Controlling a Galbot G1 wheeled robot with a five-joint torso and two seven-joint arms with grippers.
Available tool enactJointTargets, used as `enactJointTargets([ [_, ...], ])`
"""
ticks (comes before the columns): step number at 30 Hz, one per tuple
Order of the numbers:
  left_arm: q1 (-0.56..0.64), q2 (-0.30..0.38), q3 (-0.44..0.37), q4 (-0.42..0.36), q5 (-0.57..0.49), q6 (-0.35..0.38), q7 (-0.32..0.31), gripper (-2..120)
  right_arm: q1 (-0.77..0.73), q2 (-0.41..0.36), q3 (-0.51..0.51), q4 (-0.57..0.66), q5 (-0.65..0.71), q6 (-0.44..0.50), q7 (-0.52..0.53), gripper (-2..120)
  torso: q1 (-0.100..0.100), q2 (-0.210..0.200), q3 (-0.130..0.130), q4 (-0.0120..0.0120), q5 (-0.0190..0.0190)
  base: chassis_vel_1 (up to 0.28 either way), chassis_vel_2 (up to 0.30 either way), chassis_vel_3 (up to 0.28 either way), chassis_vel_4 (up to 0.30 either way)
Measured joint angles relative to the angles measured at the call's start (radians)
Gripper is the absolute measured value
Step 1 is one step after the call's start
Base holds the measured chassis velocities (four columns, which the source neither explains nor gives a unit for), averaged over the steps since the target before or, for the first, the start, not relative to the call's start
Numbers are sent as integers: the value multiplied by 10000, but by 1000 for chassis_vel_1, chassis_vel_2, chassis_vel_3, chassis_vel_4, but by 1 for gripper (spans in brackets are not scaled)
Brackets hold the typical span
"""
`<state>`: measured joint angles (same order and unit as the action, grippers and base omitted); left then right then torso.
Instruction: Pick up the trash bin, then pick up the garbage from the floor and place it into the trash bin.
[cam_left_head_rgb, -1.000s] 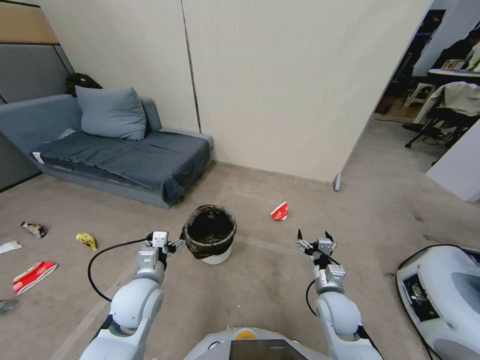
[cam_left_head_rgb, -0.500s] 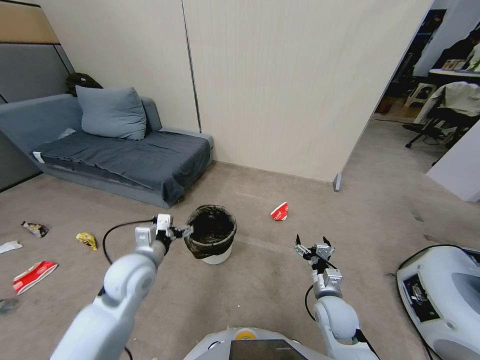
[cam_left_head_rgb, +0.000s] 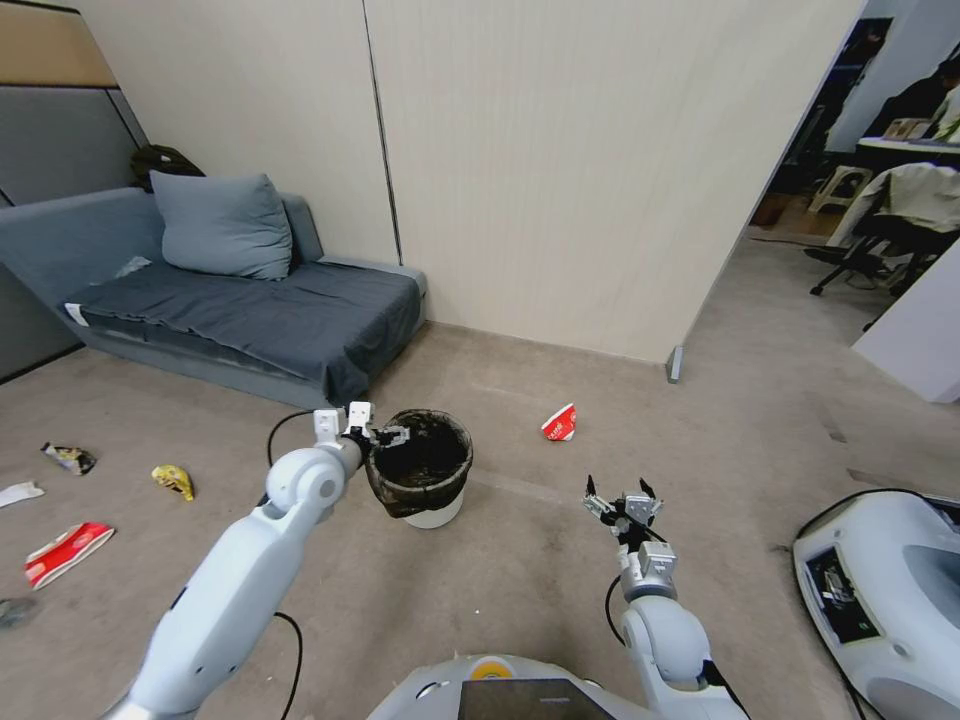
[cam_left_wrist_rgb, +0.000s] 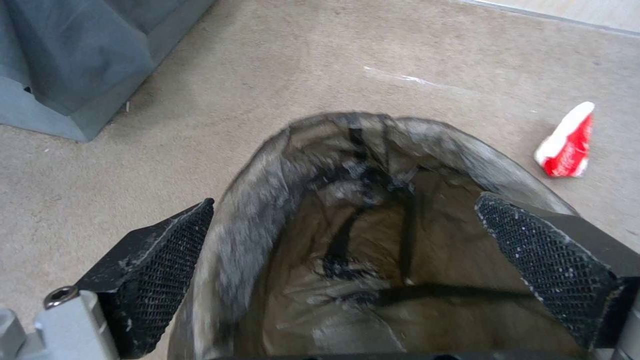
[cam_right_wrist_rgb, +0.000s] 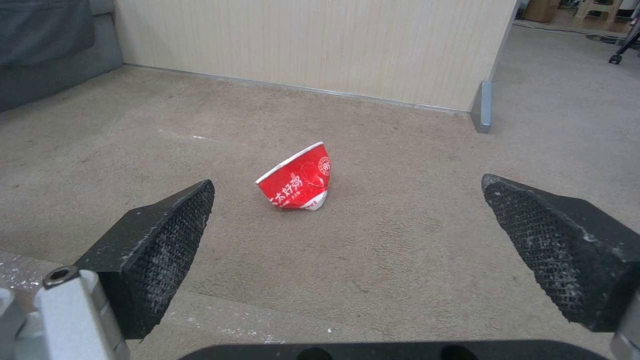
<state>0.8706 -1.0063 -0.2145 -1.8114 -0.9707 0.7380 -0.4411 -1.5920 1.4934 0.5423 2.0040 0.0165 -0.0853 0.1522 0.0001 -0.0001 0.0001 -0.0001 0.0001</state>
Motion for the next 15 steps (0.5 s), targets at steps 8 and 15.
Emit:
enactJointTargets([
  [8,-235,-193,403,620,-224,-9,-224,100,35,8,-12,-135,-17,69,0,100,0,0,-1,1,0,0,0,0,0],
  [15,-263,-309,476,886,-131,-16,-291,100,22,2,10,-167,-17,106,0,100,0,0,0,1,-1,0,0,0,0],
])
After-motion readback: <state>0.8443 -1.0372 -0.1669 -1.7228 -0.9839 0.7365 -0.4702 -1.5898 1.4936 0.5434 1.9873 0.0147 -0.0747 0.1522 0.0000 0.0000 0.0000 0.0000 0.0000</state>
